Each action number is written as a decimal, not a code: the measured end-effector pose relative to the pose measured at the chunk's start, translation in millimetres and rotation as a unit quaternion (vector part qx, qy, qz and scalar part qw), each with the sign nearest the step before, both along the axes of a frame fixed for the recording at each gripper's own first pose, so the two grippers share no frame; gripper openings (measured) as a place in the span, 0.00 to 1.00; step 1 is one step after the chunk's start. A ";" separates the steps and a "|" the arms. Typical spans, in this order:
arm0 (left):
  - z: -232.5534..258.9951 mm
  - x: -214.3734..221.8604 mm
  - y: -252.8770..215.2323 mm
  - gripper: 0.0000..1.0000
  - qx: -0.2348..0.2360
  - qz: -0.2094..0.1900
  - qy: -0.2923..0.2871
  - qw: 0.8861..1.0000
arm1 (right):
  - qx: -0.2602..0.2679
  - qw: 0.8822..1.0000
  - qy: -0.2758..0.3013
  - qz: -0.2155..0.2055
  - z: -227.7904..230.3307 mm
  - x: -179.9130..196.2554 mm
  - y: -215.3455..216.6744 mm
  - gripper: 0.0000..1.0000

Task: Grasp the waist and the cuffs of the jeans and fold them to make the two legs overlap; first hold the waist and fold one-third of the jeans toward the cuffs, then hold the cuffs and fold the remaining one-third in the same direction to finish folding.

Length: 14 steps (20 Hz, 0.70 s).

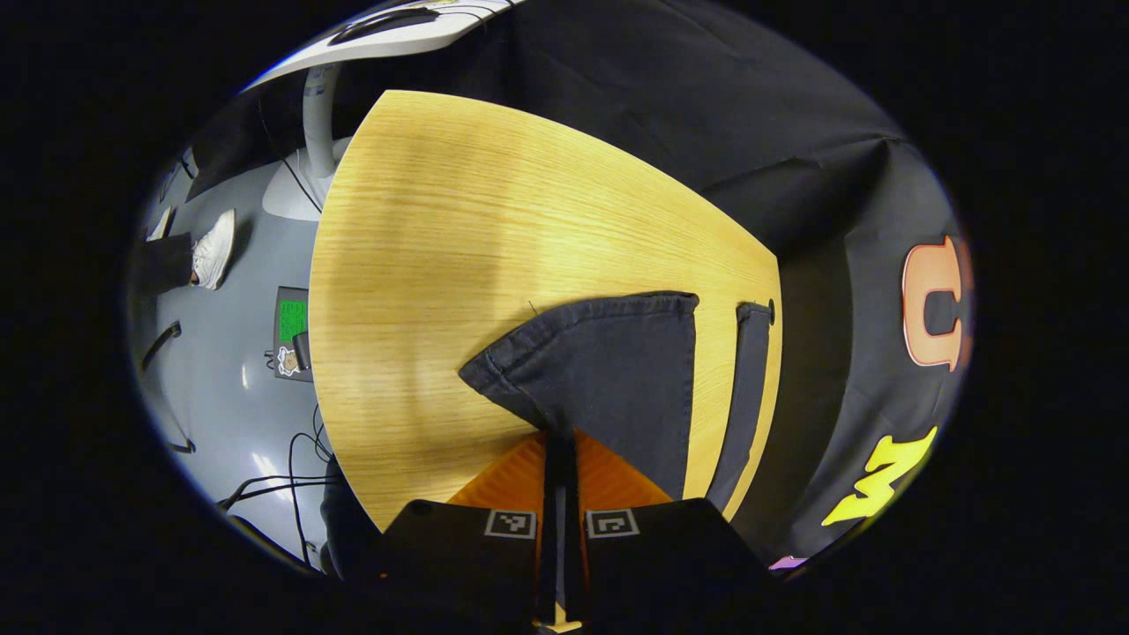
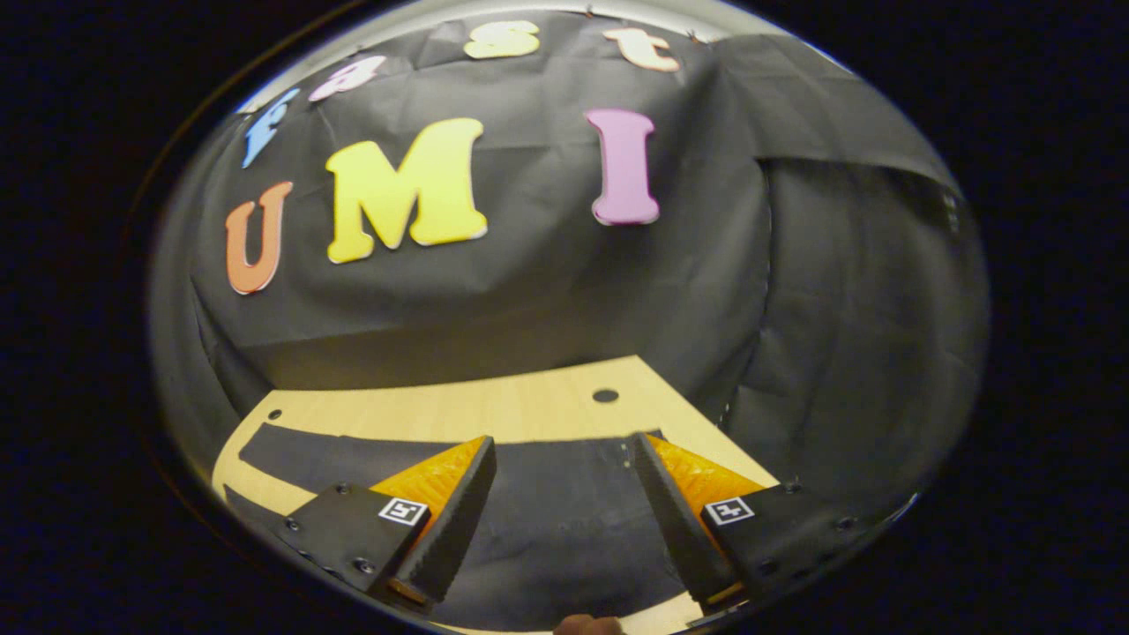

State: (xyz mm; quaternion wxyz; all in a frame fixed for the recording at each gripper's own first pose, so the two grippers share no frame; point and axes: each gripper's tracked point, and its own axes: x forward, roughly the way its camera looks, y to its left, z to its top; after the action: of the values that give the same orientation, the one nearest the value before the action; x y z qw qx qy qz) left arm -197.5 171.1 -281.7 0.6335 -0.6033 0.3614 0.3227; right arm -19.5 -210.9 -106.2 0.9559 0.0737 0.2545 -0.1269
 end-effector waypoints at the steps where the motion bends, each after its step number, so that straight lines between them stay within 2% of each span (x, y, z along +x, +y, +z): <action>1: 0.5 -0.4 -0.9 0.07 0.000 -0.001 -0.001 1.000 | 0.023 0.999 0.030 -0.016 -13.6 -6.0 -16.0 0.96; 3: 0.5 -0.1 -0.7 0.07 0.000 -0.002 -0.004 1.000 | 0.078 0.992 0.087 -0.053 -43.8 -23.2 -47.5 0.99; 5: 0.2 0.0 -0.6 0.07 -0.001 -0.001 -0.006 1.000 | 0.137 0.975 0.140 -0.101 -73.9 -46.4 -72.3 1.00; 6: 0.5 -0.2 -0.5 0.07 -0.002 -0.001 -0.007 1.000 | 0.166 0.964 0.166 -0.126 -86.9 -60.7 -81.0 0.96; 9: 0.5 0.7 -0.2 0.07 -0.004 -0.001 -0.009 1.000 | 0.243 0.923 0.235 -0.183 -127.4 -93.5 -86.6 0.98; 11: 0.6 1.0 -0.2 0.07 -0.005 -0.001 -0.009 1.000 | 0.277 0.898 0.268 -0.212 -152.0 -108.0 -84.3 0.98; 12: 0.8 1.8 0.0 0.07 -0.006 -0.001 -0.009 1.000 | 0.290 0.887 0.283 -0.220 -162.7 -113.3 -80.8 0.98; 13: 0.6 1.7 0.1 0.07 -0.007 -0.002 -0.010 1.000 | 0.306 0.879 0.289 -0.225 -163.3 -113.1 -73.9 0.93; 14: 1.1 1.4 0.3 0.07 -0.009 -0.002 -0.011 1.000 | 0.318 0.873 0.291 -0.228 -166.9 -110.5 -70.2 0.98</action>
State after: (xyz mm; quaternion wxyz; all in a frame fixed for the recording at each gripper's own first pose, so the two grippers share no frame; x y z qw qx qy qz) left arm -196.1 171.4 -280.6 0.6326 -0.6117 0.3585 0.3116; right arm -130.0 -281.1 -273.0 0.7082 0.3893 0.5239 -0.2690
